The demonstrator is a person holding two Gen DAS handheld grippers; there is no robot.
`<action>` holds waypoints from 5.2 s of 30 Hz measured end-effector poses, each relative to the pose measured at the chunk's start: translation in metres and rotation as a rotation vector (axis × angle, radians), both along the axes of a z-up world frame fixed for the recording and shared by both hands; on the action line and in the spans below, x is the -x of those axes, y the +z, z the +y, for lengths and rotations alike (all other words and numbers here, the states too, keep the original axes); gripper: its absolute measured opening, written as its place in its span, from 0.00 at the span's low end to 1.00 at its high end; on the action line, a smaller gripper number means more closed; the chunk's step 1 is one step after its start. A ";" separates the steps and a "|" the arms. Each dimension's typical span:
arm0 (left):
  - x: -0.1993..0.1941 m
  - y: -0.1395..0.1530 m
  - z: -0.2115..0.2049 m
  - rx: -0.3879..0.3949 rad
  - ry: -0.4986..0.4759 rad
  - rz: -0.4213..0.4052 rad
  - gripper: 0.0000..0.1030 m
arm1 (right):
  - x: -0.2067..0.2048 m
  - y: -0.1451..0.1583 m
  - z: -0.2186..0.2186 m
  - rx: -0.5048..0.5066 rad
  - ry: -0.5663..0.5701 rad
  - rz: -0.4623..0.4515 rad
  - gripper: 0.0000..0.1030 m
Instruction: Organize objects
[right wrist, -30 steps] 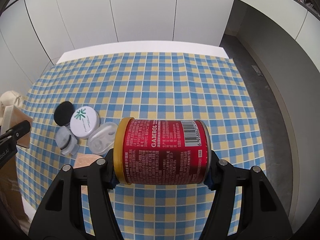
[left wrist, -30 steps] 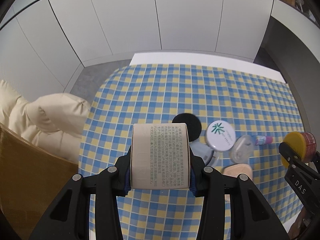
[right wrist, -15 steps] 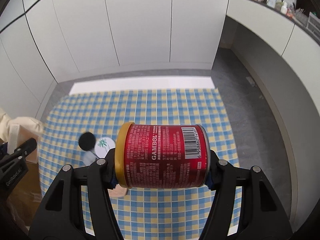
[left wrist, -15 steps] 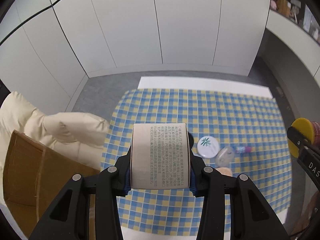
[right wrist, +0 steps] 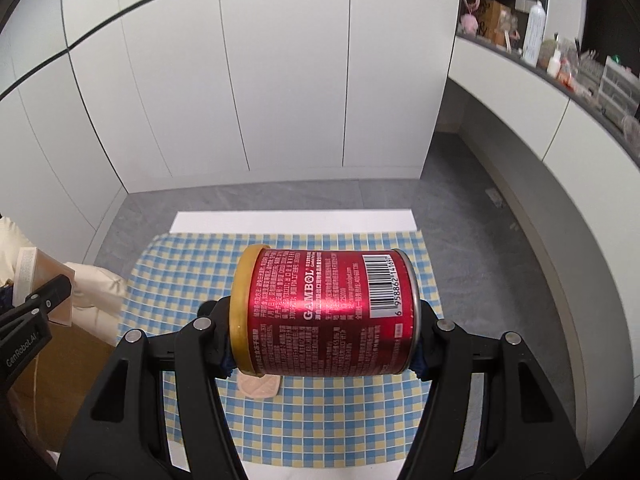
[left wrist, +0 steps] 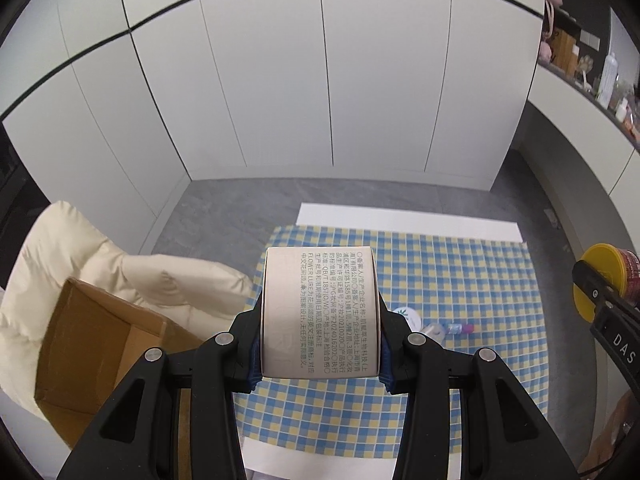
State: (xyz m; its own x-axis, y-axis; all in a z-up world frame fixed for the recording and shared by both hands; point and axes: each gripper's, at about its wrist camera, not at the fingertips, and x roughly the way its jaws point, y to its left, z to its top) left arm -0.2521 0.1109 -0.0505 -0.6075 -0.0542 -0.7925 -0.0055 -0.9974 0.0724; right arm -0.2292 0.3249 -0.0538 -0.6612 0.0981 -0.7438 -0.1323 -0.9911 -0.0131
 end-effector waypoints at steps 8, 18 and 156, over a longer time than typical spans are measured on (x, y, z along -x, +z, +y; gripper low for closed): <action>-0.022 0.041 -0.001 -0.025 -0.018 0.045 0.42 | -0.027 0.042 -0.012 -0.053 0.034 0.042 0.62; -0.052 0.068 0.004 -0.032 -0.036 0.073 0.42 | -0.063 0.082 -0.017 -0.068 0.036 0.095 0.62; -0.327 -0.006 -0.118 -0.028 0.130 0.039 0.42 | -0.320 -0.007 -0.071 -0.059 0.259 -0.061 0.62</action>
